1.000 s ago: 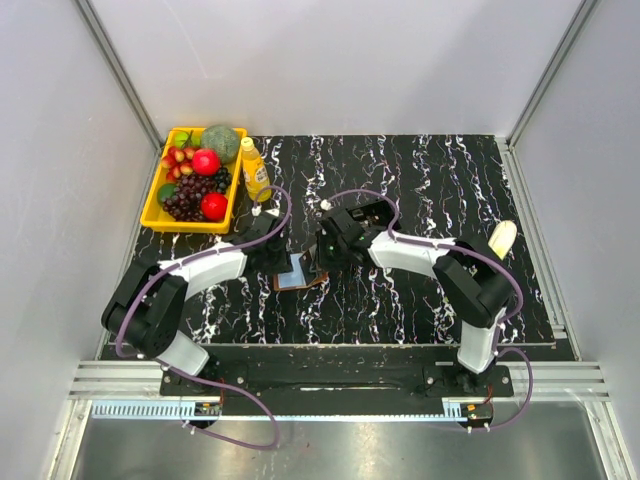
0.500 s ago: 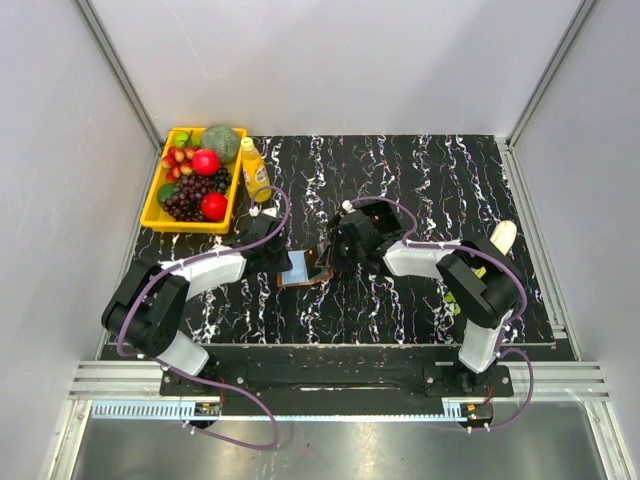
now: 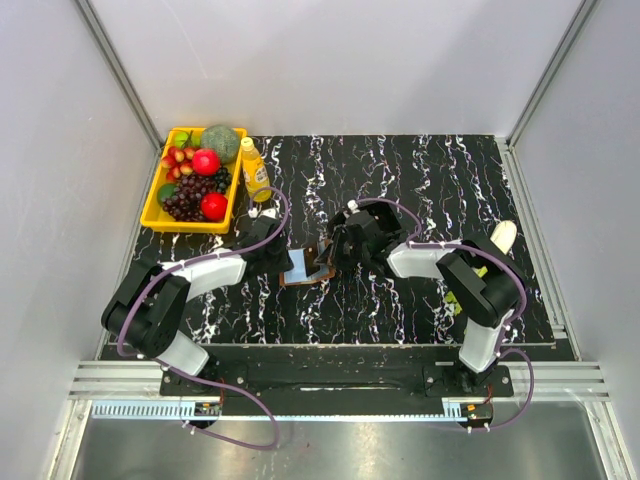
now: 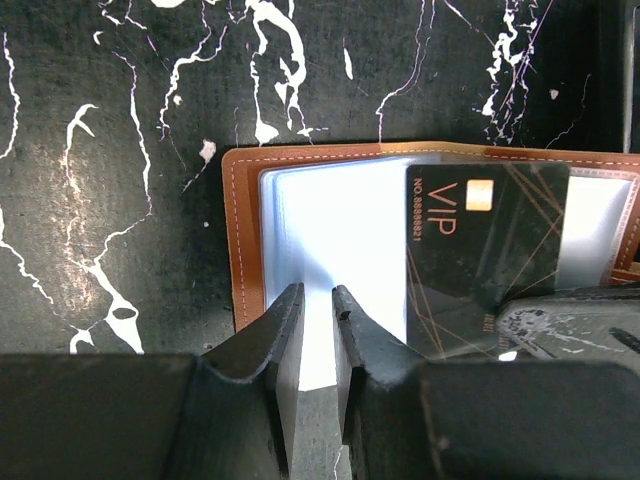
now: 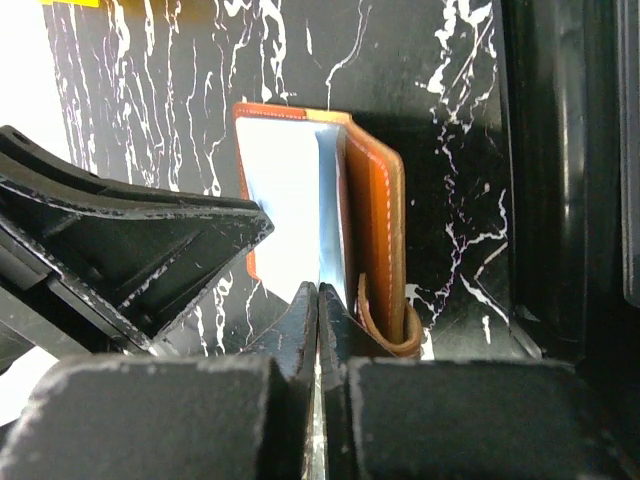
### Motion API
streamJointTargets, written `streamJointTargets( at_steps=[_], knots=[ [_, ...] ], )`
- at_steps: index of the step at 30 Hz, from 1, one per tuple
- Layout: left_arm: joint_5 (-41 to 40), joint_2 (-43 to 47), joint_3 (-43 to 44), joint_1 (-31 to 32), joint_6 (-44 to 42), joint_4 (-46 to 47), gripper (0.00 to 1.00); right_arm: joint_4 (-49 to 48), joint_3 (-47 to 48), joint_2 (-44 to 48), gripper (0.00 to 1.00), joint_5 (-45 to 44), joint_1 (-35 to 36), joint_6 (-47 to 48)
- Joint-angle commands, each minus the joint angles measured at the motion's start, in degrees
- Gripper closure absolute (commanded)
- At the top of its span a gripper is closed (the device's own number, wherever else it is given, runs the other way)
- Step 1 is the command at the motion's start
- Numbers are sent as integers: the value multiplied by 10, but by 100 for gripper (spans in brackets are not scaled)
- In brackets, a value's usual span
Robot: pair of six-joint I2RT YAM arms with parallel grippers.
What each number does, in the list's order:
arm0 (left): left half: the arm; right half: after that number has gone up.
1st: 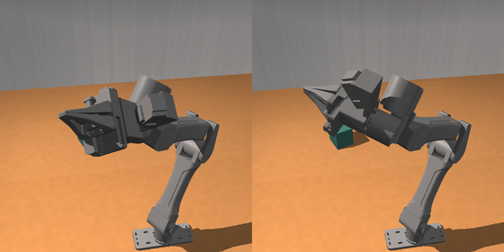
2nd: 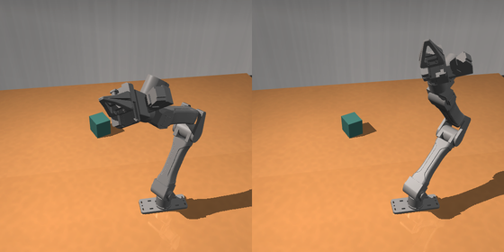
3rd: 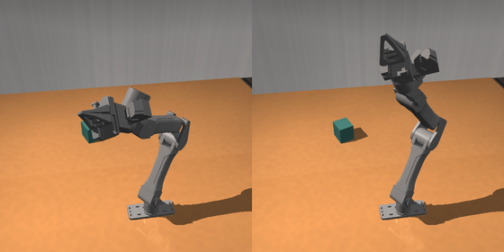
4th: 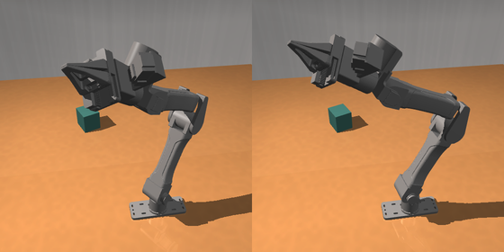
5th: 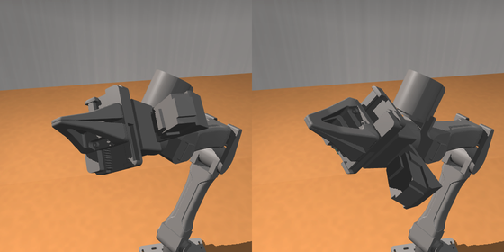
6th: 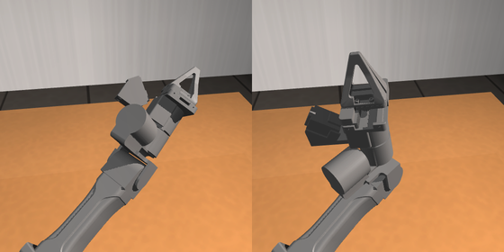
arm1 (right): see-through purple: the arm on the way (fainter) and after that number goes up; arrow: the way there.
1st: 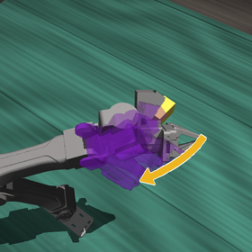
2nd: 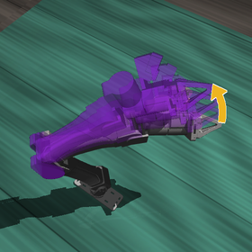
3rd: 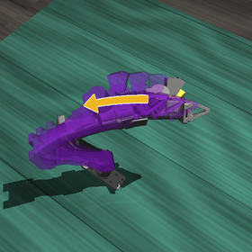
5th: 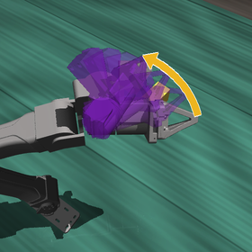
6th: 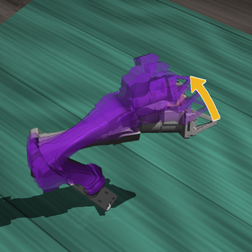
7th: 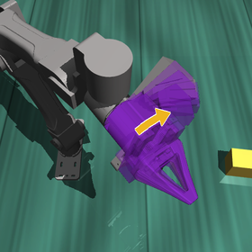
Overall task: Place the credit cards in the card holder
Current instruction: Insert the credit card into the card holder.
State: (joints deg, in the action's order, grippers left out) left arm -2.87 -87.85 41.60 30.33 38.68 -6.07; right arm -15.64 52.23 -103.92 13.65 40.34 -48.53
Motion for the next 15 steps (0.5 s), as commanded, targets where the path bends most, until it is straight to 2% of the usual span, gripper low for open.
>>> streamJointTargets(
  at_steps=[1,10,15],
  knots=[
    [-2,-28,-31,9,10,-47,77,-37,-14,1,100,9,-3,-21],
    [-6,-28,-25,9,13,-55,77,-19,-49,47,100,-54,-4,-8],
    [-4,-25,-25,8,10,-54,77,-44,-42,21,100,-32,-5,-2]
  ],
)
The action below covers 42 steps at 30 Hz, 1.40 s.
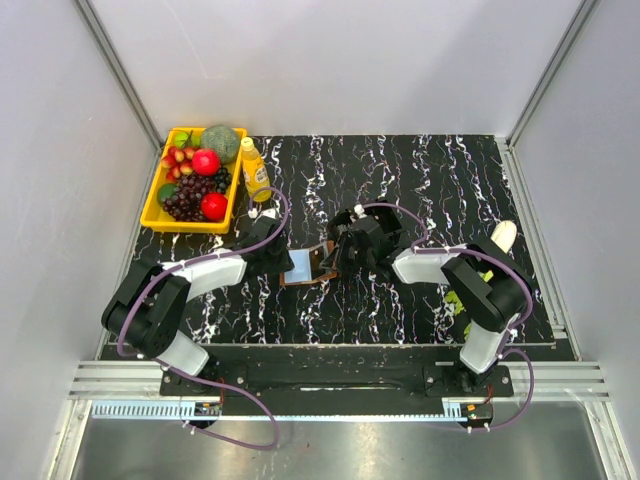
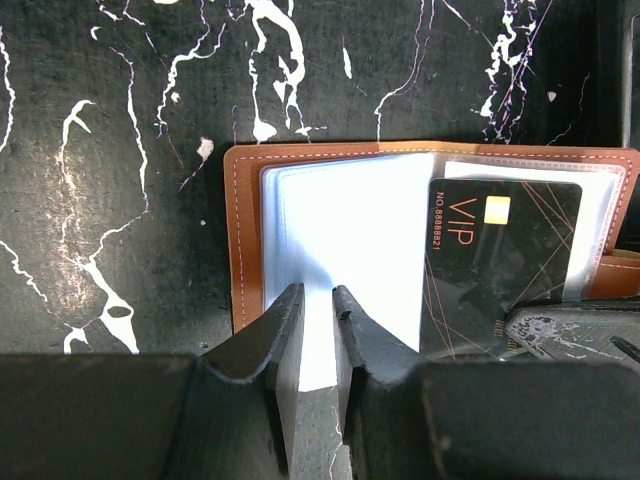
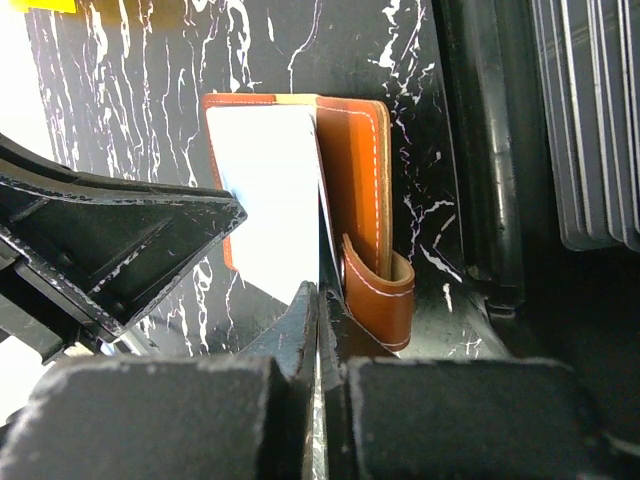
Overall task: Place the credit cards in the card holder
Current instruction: Insert the credit card into the card holder.
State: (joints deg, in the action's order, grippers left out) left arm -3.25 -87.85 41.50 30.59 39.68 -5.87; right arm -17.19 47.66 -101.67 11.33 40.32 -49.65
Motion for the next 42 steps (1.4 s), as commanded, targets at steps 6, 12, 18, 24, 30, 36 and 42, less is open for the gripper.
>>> streamJointTargets(
  at_steps=[6,12,18,24,30,36,42],
  knots=[
    [9,-36,-22,7,0,-52,77,-79,7,-29,100,35,-5,2],
    [9,-28,-24,7,0,-55,77,-79,20,-49,100,49,-4,-4],
    [10,-33,-21,7,0,-58,77,-35,29,-42,100,27,-5,-12],
    [-4,-17,-22,7,2,-69,77,43,21,-15,100,-5,1,-35],
    [-7,-17,-19,6,0,-76,77,94,58,-37,100,45,1,2],
    [-14,-16,-19,7,-4,-79,76,109,110,-89,100,112,1,30],
    [-17,-14,-22,7,-3,-81,75,75,76,-72,100,79,-1,-5]
  ],
)
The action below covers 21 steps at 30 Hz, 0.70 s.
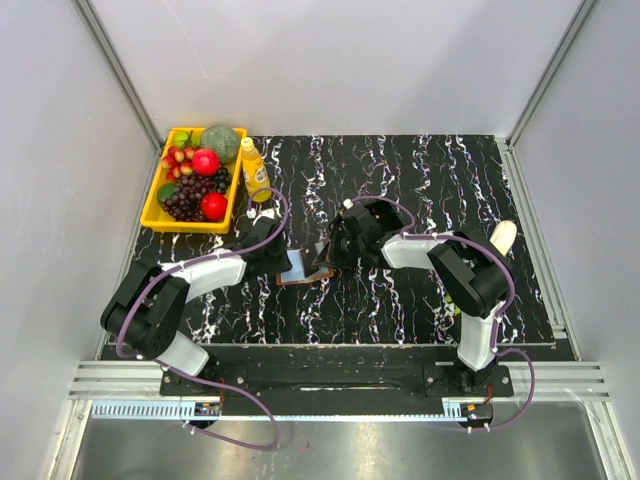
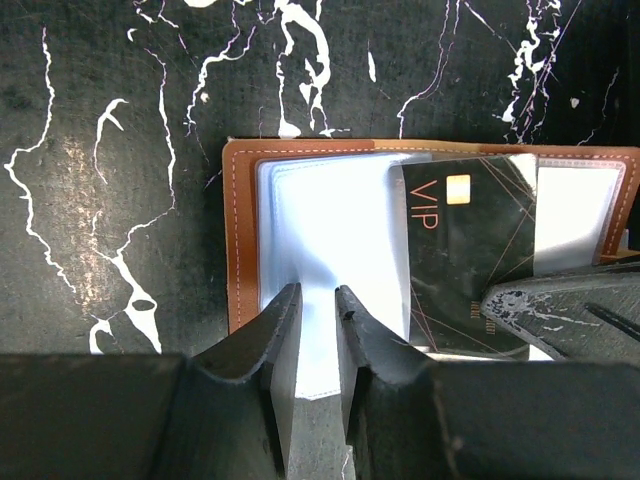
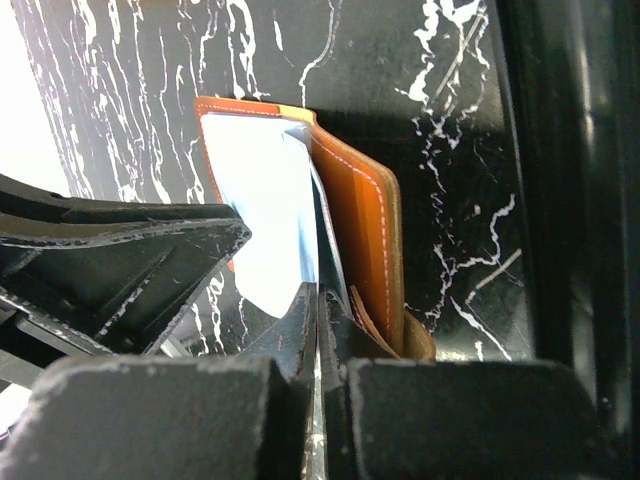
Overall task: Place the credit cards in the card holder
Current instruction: Insert the credit card into the card holder.
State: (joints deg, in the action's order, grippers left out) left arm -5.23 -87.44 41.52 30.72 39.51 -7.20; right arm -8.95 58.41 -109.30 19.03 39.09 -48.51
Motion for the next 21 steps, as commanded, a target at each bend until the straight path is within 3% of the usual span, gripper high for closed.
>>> streamJointTargets(
  at_steps=[1,4,6,13,21],
  knots=[
    [2,-17,-23,5,-1,-69,75,-6,-34,10,100,4,6,-24],
    [-3,-15,-28,6,-1,-71,73,31,-1,-13,99,53,-5,-30],
    [-7,-13,-35,6,-2,-74,73,-8,-16,-17,99,64,-3,-59],
    [0,-19,-50,7,-14,-70,74,-21,-10,-19,100,6,-4,-62],
    [-39,-25,-46,14,9,-105,75,-79,-30,-26,100,61,-20,-100]
  ],
)
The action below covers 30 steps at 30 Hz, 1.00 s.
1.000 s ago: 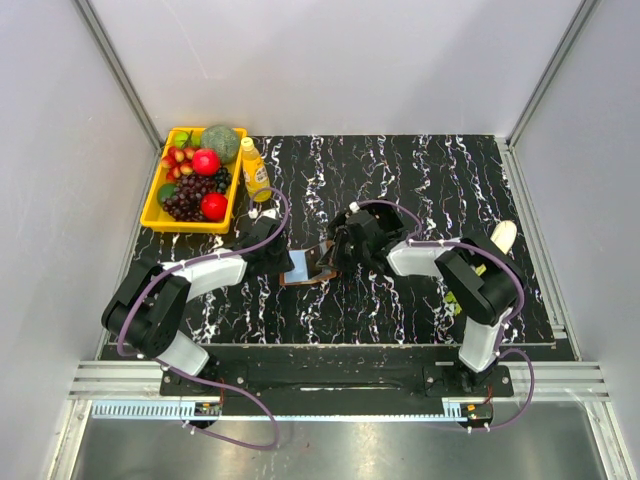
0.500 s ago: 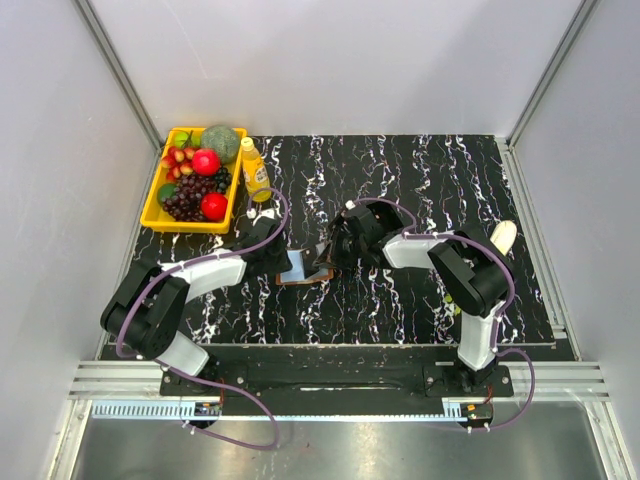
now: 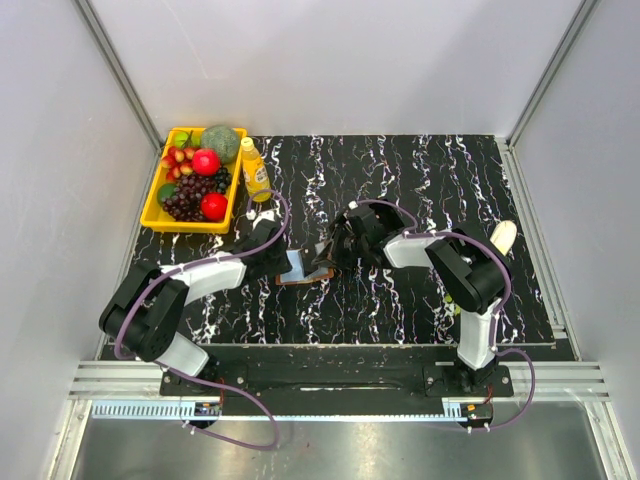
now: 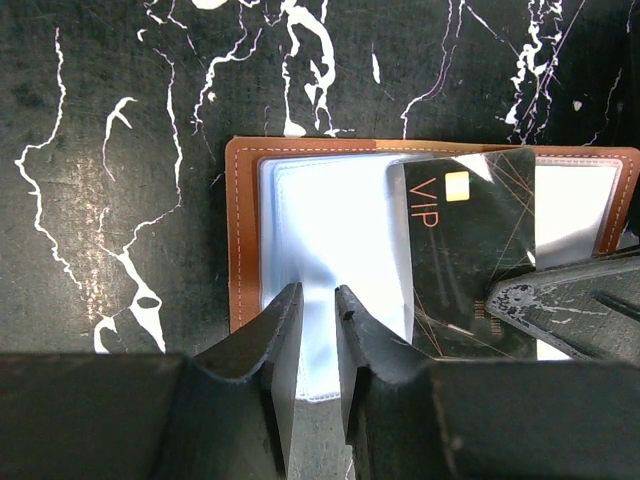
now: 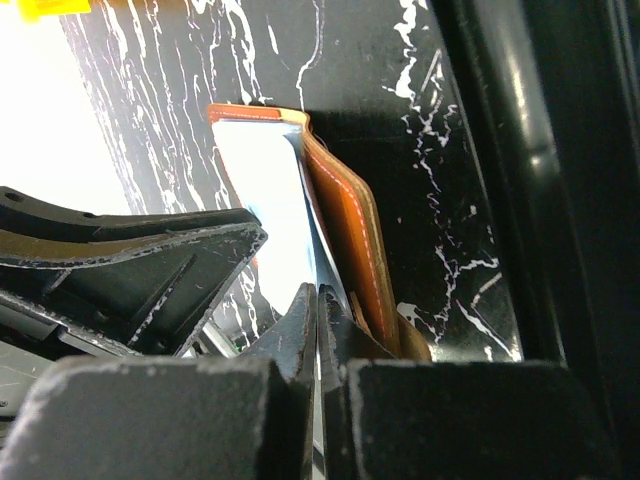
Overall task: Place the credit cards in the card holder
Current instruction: Insert the credit card into the card holder.
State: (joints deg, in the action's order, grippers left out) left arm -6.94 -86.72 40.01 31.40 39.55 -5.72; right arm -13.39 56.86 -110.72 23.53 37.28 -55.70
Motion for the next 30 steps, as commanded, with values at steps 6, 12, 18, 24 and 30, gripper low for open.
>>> streamJointTargets(
  at_steps=[6,12,18,24,30],
  knots=[
    [-18,-8,-35,8,15,-104,73,-15,-17,-13,100,21,-1,-17],
    [-4,-8,-37,9,15,-107,71,58,-17,13,100,-49,17,21],
    [1,8,-44,9,16,-112,70,76,-3,4,100,-57,28,35],
    [2,7,-48,16,18,-119,75,23,-30,32,100,-75,25,-5],
    [10,52,-56,19,15,-127,73,26,1,9,100,-32,20,-17]
  ],
)
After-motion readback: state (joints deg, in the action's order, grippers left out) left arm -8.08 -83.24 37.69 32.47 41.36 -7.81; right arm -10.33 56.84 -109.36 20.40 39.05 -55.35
